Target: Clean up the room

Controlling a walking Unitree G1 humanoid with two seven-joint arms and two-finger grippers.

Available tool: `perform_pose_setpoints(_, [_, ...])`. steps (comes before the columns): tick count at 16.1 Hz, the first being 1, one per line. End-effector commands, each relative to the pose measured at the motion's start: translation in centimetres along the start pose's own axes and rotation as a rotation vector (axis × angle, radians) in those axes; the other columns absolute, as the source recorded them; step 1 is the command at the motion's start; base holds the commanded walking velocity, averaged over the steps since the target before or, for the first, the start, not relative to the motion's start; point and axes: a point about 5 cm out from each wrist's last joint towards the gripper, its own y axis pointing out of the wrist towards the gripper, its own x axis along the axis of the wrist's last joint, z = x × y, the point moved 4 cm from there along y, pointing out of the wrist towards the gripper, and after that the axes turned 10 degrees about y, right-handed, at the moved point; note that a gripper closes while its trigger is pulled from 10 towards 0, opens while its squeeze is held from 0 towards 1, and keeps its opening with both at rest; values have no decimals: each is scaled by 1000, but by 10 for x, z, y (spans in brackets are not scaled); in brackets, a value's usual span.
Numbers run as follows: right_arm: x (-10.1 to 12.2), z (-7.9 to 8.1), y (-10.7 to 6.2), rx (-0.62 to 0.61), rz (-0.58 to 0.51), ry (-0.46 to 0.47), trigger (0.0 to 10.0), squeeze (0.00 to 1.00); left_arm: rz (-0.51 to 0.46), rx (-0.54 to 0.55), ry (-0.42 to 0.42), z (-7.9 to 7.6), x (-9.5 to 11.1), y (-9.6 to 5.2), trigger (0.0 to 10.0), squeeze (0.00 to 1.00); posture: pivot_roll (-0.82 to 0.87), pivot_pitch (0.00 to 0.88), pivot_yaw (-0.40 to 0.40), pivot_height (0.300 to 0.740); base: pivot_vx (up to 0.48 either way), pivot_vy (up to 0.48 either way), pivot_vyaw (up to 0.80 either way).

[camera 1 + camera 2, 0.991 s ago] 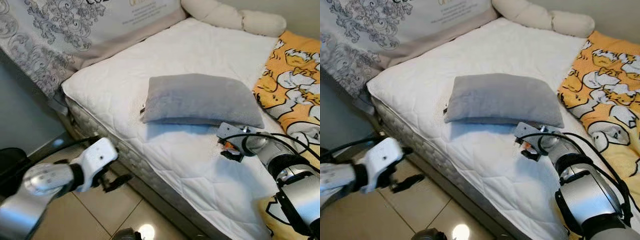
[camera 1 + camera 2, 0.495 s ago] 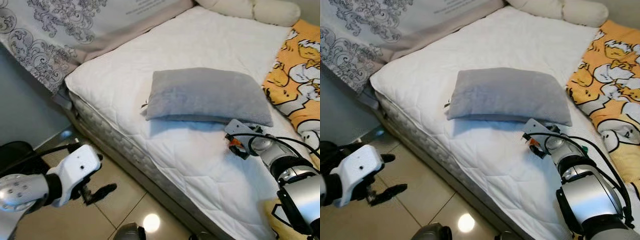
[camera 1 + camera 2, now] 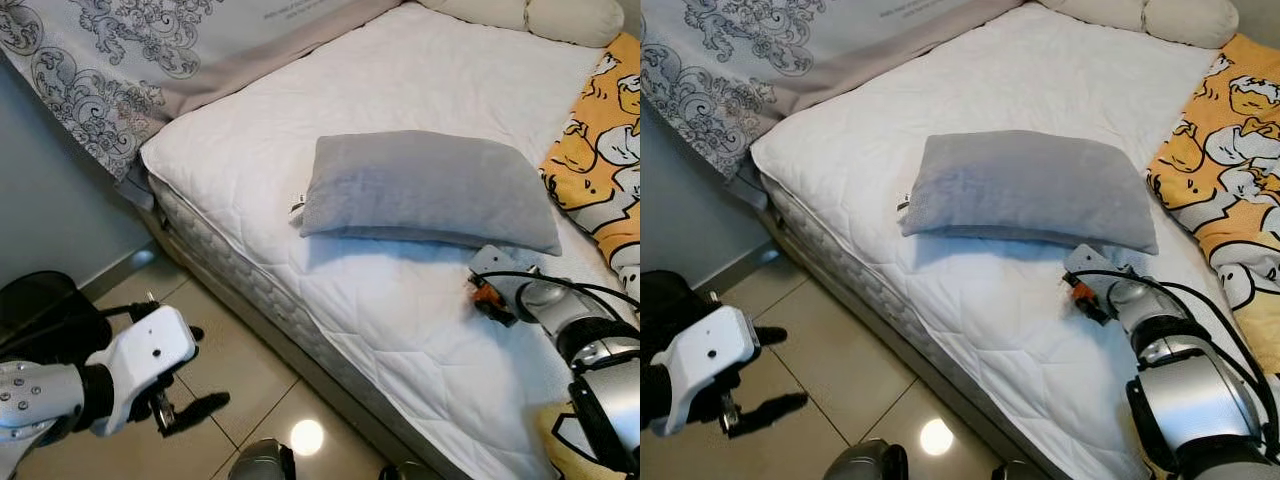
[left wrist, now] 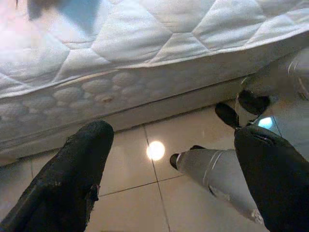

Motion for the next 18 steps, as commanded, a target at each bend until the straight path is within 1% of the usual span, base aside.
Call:
perform_pose_setpoints(1, [-15, 6, 1, 47, 56, 3, 0, 0, 2, -9, 14, -1, 2, -3, 10000, 0, 221, 122, 47, 740, 0, 0, 0])
perform_pose_setpoints(3, [-16, 9, 0, 85, 71, 7, 0, 0, -2, -22, 10, -3, 2, -2, 10000, 0, 216, 123, 47, 740, 0, 0, 0])
perform_pose_setpoints(4, [-18, 12, 0, 113, 84, 6, 0, 0, -5, -38, 6, -7, 3, -1, 10000, 0, 216, 123, 47, 740, 0, 0, 0])
perform_pose_setpoints(5, [-17, 15, 1, 123, 85, 7, 1020, 0, -10, -47, 4, -10, 4, 1, 10000, 0, 215, 120, 47, 740, 0, 0, 0])
perform_pose_setpoints(6, [-17, 19, 2, 136, 87, 10, 3216, 0, -16, -45, 1, -10, 5, 2, 10000, 0, 216, 115, 47, 740, 0, 0, 0])
perform_pose_setpoints(7, [-17, 20, 2, 141, 88, 6, 2510, 0, -19, -43, 0, -9, 6, 2, 10000, 0, 216, 111, 48, 740, 0, 0, 0])
perform_pose_setpoints(8, [-16, 24, 3, 157, 85, 19, 0, 0, -20, -38, -1, -7, 5, 3, 10000, 0, 206, 102, 49, 740, 0, 0, 0])
perform_pose_setpoints(10, [-11, 24, 3, 166, 61, 28, 0, 0, -22, -27, -7, -5, 2, 7, 10000, 0, 186, 81, 49, 740, 0, 0, 0])
perform_pose_setpoints(11, [-6, 24, 2, 183, 43, 44, 0, 0, -41, -9, -21, -2, 3, 11, 10000, 0, 163, 53, 49, 740, 0, 0, 0])
perform_pose_setpoints(12, [-3, 24, 0, 206, 33, 55, 0, 0, -83, 6, -54, 1, 8, 18, 10000, 0, 129, 18, 49, 740, 0, 0, 0])
perform_pose_setpoints(13, [-4, 24, 0, 211, 32, 57, 0, 0, -103, 6, -67, 1, 11, 22, 10000, 0, 114, 2, 50, 740, 0, 0, 0])
perform_pose_setpoints(15, [-4, 21, -3, 243, 20, 71, 0, 0, -134, 4, -80, 4, 11, 39, 10000, 0, 59, 0, 50, 740, 0, 0, 0])
perform_pose_setpoints(17, [-1, 19, -4, 257, -4, 110, 0, 0, -142, 11, -92, 6, 9, 50, 10000, 0, 12, 0, 59, 740, 0, 0, 0])
perform_pose_setpoints(18, [1, 15, -6, 263, -37, 169, 0, 0, -149, 28, -103, 10, 7, 61, 10000, 0, -17, 0, 64, 740, 0, 0, 0])
